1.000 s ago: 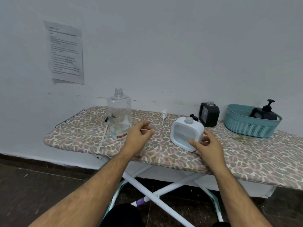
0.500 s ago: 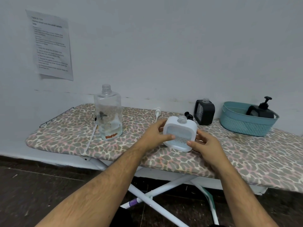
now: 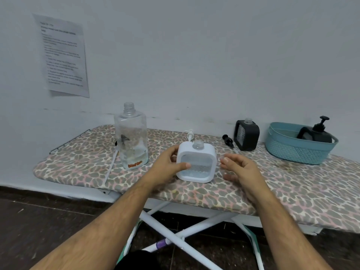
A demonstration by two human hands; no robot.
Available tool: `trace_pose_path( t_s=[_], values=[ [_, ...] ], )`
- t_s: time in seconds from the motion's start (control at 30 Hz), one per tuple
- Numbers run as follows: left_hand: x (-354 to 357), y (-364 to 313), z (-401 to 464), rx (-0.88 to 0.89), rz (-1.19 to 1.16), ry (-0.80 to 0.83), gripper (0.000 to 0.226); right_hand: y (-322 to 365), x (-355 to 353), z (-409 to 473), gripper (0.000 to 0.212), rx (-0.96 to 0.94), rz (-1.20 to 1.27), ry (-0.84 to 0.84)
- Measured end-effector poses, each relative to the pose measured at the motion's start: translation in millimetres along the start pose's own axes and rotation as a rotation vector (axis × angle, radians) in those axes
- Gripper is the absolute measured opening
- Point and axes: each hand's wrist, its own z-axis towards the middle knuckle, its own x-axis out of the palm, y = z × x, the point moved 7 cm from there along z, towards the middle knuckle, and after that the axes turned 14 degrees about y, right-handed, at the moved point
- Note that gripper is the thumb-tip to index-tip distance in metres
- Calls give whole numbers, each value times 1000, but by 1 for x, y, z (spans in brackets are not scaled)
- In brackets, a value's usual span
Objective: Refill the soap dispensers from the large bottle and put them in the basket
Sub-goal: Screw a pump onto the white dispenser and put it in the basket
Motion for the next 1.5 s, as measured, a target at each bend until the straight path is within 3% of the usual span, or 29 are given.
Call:
trace_pose_path(
  t_s=[0.17,0.43,0.87,1.07,1.27,1.5],
  values=[
    [-28,0,-18,-2,46,-79,57,19,12,19,18,-10,-139,-87],
    [-50,11,-29,3,-79,-183,82,29,39,70,26,2,-374,-69],
    [-50,26,-24,-33,-202,-86,56,12,49,160,31,77,-422,-139],
    [-50,26,-23,-21,-203,-68,49,4,55,199,26,196,-605,-119],
    [-52,27,-22,-18,-197,-62,48,-3,61,220,55,350,-756,-113],
    [-53,31,-20,-20,-194,-66,48,-12,66,227,51,409,-841,-191]
  ],
)
